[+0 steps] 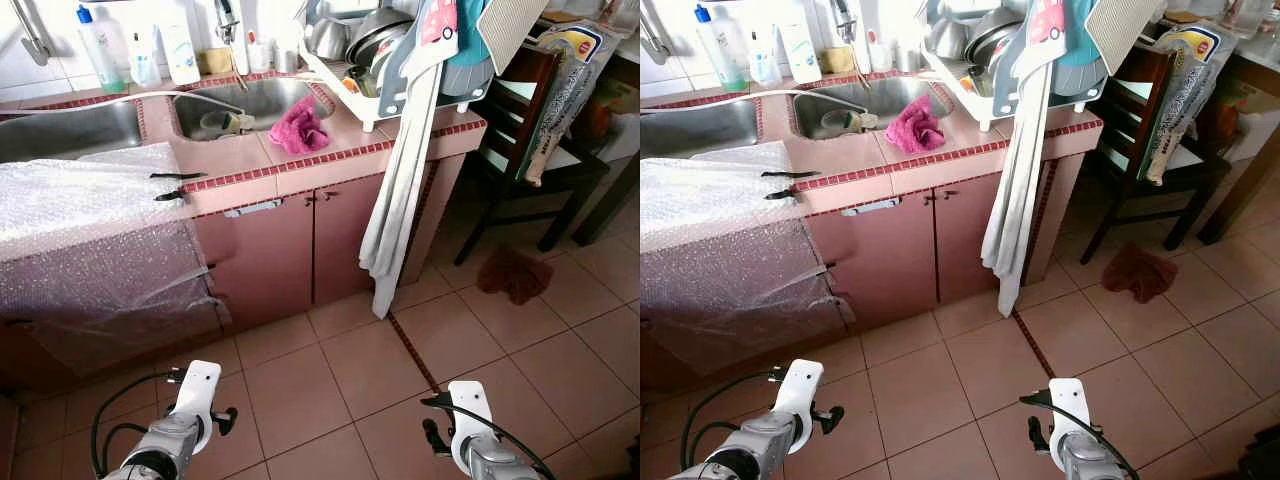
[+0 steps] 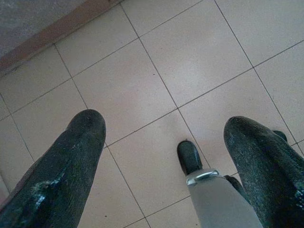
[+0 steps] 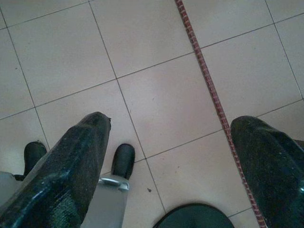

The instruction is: Kitchen organization

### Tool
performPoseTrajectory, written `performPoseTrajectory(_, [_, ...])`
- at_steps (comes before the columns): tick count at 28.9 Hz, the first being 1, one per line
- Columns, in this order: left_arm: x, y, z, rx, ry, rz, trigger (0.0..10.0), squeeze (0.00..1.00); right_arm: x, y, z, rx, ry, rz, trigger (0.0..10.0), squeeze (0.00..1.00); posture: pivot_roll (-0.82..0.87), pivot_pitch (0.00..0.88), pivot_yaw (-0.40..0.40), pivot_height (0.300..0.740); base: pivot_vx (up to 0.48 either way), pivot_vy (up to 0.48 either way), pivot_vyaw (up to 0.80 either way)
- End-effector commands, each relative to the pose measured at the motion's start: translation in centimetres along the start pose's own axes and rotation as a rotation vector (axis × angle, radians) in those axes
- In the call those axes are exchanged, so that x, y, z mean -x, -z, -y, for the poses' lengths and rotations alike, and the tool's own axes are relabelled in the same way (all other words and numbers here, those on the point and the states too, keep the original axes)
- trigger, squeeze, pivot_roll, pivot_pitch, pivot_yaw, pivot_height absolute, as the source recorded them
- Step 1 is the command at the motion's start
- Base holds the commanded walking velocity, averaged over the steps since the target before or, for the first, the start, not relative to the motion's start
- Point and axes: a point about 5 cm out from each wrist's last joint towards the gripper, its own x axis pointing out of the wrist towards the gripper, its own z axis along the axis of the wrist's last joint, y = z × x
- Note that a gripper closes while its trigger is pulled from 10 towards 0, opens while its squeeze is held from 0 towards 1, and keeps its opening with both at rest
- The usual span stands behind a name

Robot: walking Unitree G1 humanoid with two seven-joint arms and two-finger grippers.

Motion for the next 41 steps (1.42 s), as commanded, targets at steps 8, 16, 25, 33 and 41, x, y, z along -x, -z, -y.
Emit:
performPoseTrajectory(8, [-0.2, -2.5, 1.1, 0.130, -0.028, 0.055, 10.0, 0.00, -0.5, -3.3, -2.3, -0.210, -0.056, 0.038, 10.0, 0.00, 0.04, 0.000, -0.025, 0.740, 0.000, 0.000, 0.00])
performPoseTrajectory(16, [-0.2, -2.2, 1.0, 0.116, -0.034, 0.048, 10.0, 0.00, -0.5, -3.4, -2.4, -0.213, -0.058, 0.033, 10.0, 0.00, 0.04, 0.000, -0.021, 0.740, 0.000, 0.000, 0.00])
performPoseTrajectory(25, [-0.2, -3.7, 1.1, 0.058, -0.020, 0.121, 10.0, 0.00, -0.4, -3.8, -1.3, -0.180, 0.000, 0.090, 10.0, 0.00, 0.03, 0.000, -0.018, 0.740, 0.000, 0.000, 0.00])
performPoseTrajectory(33, [0.5, -7.6, 1.5, -0.063, 0.123, 0.313, 10.0, 0.00, 0.0, -5.4, 1.8, -0.203, -0.026, 0.217, 10.0, 0.00, 0.01, 0.000, 0.007, 0.740, 0.000, 0.000, 0.00])
performPoseTrajectory(41, [1.7, -8.6, -0.6, -0.010, 0.087, 0.526, 10.0, 0.00, 1.1, -7.0, 3.6, -0.183, -0.084, 0.401, 10.0, 0.00, -0.02, 0.000, 0.014, 0.740, 0.000, 0.000, 0.00])
